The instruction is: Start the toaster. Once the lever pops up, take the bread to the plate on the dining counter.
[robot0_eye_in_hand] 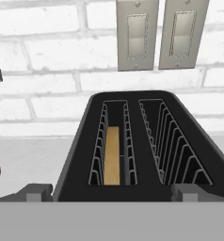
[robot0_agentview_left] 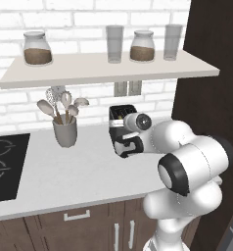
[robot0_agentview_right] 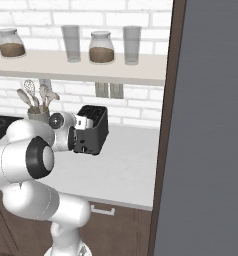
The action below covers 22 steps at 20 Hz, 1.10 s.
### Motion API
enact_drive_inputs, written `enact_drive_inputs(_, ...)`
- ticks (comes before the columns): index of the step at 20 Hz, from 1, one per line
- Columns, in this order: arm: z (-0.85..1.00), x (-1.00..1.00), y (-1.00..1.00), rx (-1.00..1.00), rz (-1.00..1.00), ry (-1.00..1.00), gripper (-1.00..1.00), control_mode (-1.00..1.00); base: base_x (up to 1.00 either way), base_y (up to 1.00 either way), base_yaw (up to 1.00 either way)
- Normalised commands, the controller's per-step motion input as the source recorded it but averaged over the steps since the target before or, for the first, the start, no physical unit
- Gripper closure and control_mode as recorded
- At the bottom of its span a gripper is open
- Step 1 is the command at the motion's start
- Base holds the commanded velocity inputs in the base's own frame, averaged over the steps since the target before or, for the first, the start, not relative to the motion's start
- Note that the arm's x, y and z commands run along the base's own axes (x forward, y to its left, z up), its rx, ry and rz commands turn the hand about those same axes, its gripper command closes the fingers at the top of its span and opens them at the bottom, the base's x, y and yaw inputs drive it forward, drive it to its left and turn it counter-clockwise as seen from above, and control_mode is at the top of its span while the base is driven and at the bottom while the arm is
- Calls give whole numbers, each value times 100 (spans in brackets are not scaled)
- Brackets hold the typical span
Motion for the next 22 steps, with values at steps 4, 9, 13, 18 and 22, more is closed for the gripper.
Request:
enact_drive_inputs(4, 0, 0, 0, 0, 0, 0, -100, -100, 0, 0, 0)
enact_drive_inputs(9, 0, 0, 0, 0, 0, 0, -100, -100, 0, 0, 0)
enact_drive_inputs(13, 0, 0, 0, 0, 0, 0, -100, -100, 0, 0, 0)
enact_drive_inputs(18, 0, 0, 0, 0, 0, 0, -100, -100, 0, 0, 0)
enact_drive_inputs(22, 0, 0, 0, 0, 0, 0, -100, -100, 0, 0, 0)
